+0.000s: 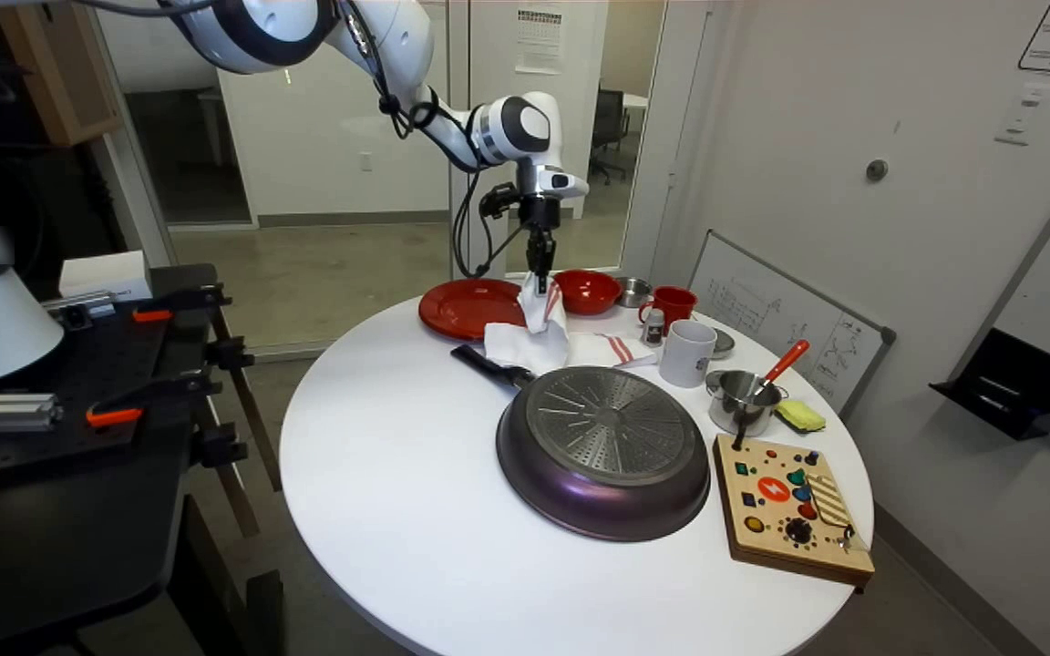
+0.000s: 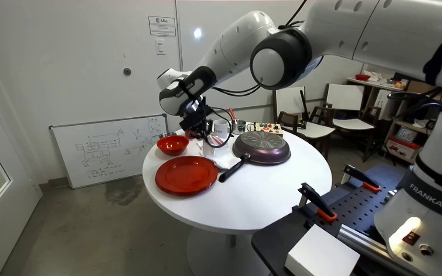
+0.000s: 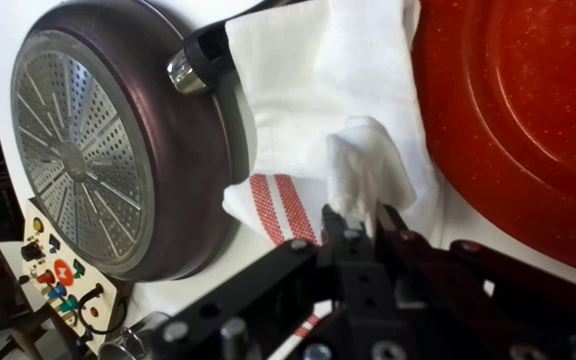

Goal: Fold the towel on the table

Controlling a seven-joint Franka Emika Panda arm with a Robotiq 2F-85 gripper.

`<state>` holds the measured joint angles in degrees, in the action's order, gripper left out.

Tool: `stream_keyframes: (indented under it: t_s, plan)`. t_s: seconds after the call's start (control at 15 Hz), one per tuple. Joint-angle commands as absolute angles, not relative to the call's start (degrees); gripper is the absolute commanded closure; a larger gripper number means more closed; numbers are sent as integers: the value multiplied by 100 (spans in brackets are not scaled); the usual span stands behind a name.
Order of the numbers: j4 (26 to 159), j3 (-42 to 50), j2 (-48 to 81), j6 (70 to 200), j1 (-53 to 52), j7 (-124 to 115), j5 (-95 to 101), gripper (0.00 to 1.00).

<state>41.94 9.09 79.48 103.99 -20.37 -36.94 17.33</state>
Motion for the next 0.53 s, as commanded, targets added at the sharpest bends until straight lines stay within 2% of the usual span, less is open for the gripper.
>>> stream_keyframes:
  t_s: [0.0,0.33,0.4,0.47]
  plan:
    - [3351,934,8414,9908,-1906,-3589,1595,94]
    - [2781,892,8724,9470,-1817,-3638,1496,95]
    - [3303,856,8398,9659,-1839,-3724,1533,95]
    - [3272,853,8418,9663,-1835,-3733,1526,95]
